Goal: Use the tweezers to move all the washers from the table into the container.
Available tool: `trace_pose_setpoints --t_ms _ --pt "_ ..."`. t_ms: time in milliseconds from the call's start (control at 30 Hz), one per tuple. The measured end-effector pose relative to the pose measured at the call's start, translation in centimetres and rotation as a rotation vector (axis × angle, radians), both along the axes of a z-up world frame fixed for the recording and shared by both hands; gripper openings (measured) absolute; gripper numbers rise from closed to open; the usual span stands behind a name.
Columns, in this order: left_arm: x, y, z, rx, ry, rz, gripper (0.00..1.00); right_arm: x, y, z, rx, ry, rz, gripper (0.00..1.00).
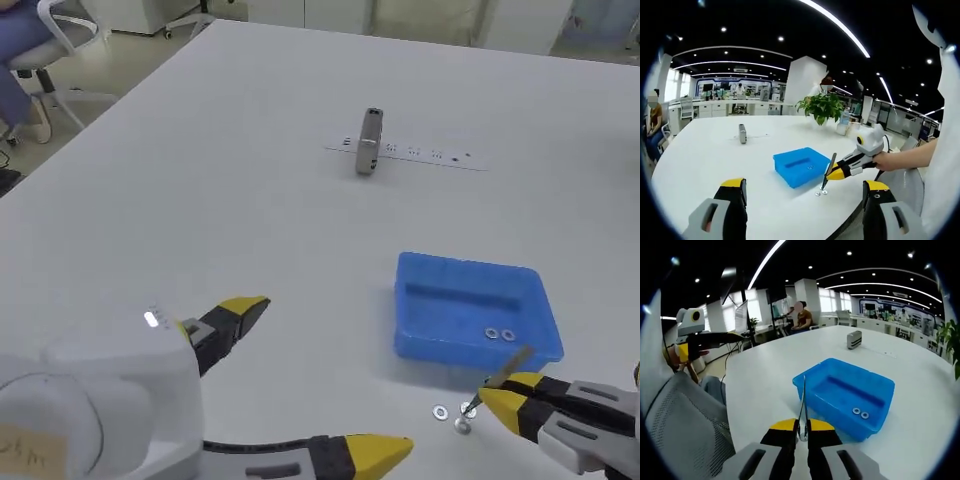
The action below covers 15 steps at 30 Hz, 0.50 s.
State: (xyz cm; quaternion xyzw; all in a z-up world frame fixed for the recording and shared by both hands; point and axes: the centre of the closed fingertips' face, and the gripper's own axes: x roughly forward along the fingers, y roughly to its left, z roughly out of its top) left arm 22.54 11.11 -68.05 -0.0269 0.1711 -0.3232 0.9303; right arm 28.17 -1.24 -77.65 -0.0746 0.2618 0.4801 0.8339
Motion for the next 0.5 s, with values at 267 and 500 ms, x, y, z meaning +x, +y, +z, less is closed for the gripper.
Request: trace_pose_setpoints --t_ms 267,500 --pt "-0.12 0.19 -0.05 -0.002 0.002 0.015 0.99 -0.29 0.59 -0.11 -0.015 -0.014 0.006 0.04" --pt "-0.21 0.24 -0.11 0.002 0.0 0.022 0.99 -0.34 0.84 -0.11 -0.018 -0.025 0.002 0.05"
